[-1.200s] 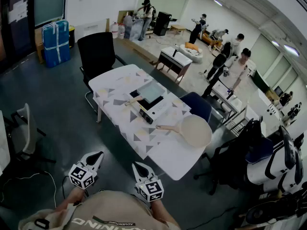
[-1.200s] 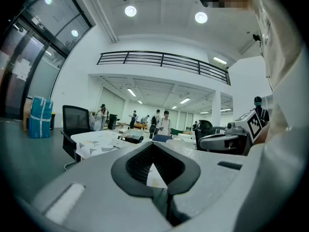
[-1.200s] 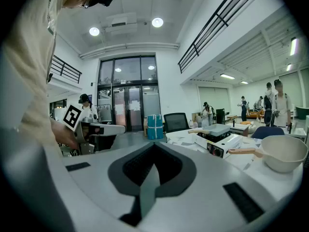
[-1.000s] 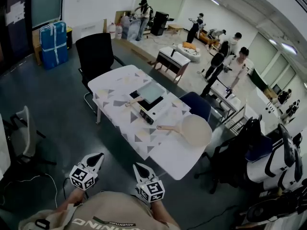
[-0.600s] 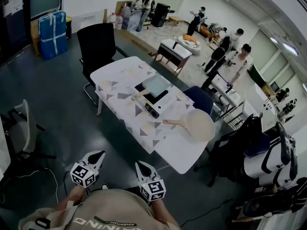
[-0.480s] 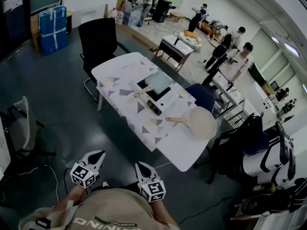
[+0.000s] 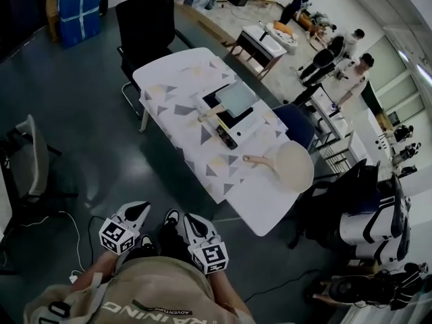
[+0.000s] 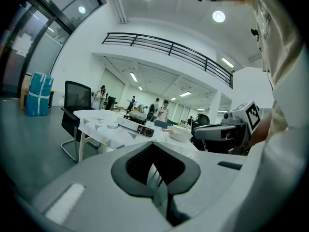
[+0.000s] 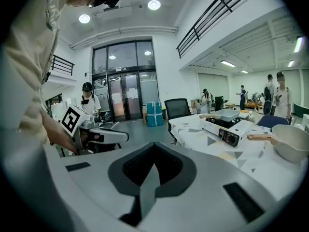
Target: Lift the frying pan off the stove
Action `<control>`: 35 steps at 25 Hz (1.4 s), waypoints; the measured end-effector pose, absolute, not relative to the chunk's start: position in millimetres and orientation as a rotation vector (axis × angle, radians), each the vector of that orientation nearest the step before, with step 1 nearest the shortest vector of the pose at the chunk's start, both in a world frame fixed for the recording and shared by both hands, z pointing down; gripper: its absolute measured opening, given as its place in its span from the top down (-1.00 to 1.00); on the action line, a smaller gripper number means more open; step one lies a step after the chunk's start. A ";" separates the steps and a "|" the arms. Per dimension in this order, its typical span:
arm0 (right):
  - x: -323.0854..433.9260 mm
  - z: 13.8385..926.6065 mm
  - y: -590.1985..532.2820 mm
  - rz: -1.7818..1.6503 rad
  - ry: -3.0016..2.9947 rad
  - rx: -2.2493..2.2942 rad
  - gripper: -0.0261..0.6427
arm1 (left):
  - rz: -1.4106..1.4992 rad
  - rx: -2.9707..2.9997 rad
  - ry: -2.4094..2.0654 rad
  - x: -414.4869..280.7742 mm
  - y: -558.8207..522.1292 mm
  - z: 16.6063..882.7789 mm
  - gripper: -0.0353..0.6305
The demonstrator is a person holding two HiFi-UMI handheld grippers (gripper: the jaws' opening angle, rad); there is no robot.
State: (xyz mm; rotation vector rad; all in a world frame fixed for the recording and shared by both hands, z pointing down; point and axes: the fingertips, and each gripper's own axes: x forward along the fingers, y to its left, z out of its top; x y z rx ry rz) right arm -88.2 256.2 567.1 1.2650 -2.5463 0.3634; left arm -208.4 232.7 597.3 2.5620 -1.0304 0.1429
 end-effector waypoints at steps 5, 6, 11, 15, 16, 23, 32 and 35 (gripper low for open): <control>-80.6 584.8 203.9 0.485 -2.598 1.244 0.94 | 0.221 2.575 -1.035 -201.5 191.2 596.3 0.89; -77.4 584.8 192.4 0.504 -2.612 1.241 0.94 | 0.235 2.580 -1.033 -198.2 181.3 594.5 0.89; -61.8 582.1 141.3 0.484 -2.655 1.194 0.94 | 0.248 2.572 -1.050 -177.4 128.1 587.0 0.89; -52.8 594.7 108.7 0.454 -2.656 1.111 0.94 | 0.112 2.475 -1.083 -165.1 89.0 582.6 0.89; -51.4 596.0 100.6 0.443 -2.662 1.092 0.94 | 0.092 2.457 -1.098 -164.3 81.5 582.6 0.89; -49.8 592.0 49.5 0.416 -2.682 1.040 0.94 | 0.138 2.429 -1.166 -173.0 39.4 585.4 0.89; -79.4 586.4 -2.0 0.362 -2.624 1.081 0.94 | 0.180 2.488 -1.079 -198.4 -22.8 588.4 0.89; -84.7 572.1 -27.8 0.335 -2.596 1.202 0.94 | 0.187 2.542 -0.999 -205.0 -44.7 583.3 0.89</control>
